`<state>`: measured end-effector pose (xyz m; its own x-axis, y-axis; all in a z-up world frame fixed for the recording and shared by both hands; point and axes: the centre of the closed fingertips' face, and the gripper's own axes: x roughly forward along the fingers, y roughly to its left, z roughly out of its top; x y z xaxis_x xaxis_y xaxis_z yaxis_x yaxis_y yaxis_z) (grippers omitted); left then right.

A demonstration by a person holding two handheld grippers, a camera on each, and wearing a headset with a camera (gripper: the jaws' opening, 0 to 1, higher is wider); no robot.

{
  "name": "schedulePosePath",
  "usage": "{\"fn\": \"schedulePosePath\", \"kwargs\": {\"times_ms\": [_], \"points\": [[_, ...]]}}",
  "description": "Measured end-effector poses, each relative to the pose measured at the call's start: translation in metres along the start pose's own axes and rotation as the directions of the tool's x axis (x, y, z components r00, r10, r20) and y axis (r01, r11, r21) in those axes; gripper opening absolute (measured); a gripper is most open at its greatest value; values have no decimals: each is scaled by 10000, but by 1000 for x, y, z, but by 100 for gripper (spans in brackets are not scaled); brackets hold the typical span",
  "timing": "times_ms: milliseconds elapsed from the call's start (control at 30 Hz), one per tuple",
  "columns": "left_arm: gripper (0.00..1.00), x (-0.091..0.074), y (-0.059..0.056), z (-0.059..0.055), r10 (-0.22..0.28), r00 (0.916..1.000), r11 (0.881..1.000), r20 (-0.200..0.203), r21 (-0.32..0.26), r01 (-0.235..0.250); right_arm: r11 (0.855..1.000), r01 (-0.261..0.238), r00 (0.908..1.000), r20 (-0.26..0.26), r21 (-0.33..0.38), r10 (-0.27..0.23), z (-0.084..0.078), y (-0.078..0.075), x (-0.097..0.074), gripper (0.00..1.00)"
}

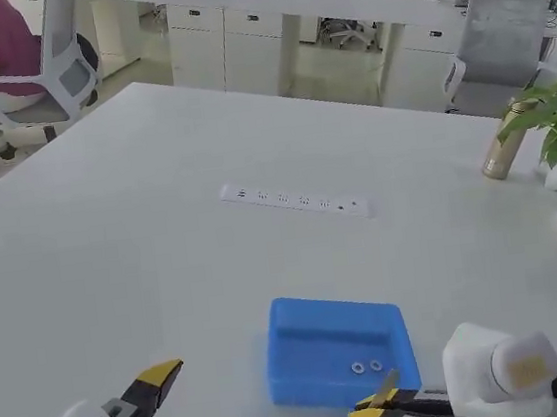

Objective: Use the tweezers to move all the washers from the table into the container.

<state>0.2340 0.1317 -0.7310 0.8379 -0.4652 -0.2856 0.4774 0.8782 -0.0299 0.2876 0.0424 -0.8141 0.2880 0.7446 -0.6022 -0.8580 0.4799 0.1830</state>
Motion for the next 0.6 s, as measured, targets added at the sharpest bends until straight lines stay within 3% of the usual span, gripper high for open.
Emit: {"fn": "schedulePosePath", "kwargs": {"times_ms": [367,600], "points": [[90,0,-1,1,-69,10000,10000,63,-55,69,9975,-710,9974,-158,23,710,-10,9,-2,4],[90,0,-2,0,-100,9999,10000,8,-7,100,9938,-742,9965,-435,-827,708,-13,16,-2,4]]}}
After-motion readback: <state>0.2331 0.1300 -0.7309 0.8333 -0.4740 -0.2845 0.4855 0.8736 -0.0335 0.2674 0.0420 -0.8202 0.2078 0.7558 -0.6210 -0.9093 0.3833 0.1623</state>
